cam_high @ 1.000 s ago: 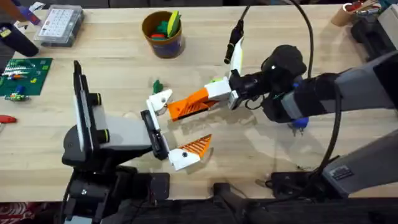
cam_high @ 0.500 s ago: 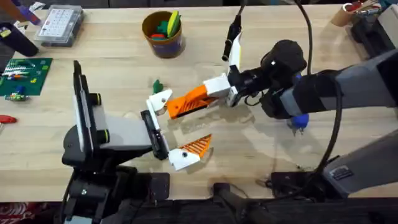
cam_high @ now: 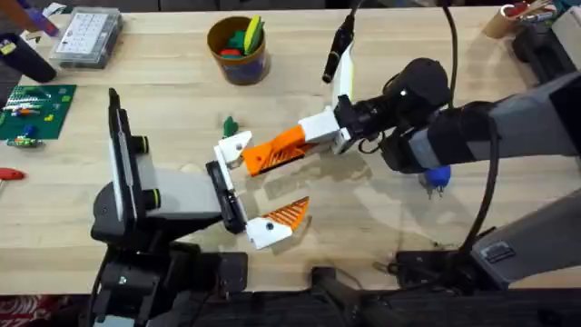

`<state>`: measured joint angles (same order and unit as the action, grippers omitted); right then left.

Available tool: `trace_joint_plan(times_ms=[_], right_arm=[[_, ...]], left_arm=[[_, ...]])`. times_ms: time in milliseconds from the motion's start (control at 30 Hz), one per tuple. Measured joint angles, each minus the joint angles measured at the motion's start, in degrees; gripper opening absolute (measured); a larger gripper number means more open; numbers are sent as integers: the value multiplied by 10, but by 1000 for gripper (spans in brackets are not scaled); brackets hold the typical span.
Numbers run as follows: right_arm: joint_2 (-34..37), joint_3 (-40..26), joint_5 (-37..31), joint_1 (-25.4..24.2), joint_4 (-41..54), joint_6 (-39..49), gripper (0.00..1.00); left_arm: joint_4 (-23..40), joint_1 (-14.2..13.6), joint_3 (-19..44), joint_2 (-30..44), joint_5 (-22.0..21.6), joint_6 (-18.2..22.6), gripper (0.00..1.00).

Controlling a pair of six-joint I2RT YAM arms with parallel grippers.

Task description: Pick up the gripper from the table and insert it into the empty holder that is missing its gripper. Then pick up a screw, insert it into the mounting hole, and use the screwdriver to tighten it. Finally, clean up the table by picking up the vegetable and placing it into the bucket.

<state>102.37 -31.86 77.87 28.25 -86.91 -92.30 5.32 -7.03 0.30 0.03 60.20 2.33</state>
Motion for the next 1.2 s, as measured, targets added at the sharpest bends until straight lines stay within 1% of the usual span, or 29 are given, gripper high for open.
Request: trace_joint_plan(times_ms=[100,367,600,933,1200], right_arm=[[0,0,0,0,3,5,18],[0,0,12,0,55,11,18],[0,0,12,-1,57,11,18],[0,0,-10,-1,57,11,18],[0,0,-13,-1,52,11,18]], left_arm=[[0,0,0,0,0,0,986],[0,0,0,0,0,0,986],[0,0,0,0,0,0,986],[0,0,0,0,-1,0,986],[0,0,0,0,0,0,986]])
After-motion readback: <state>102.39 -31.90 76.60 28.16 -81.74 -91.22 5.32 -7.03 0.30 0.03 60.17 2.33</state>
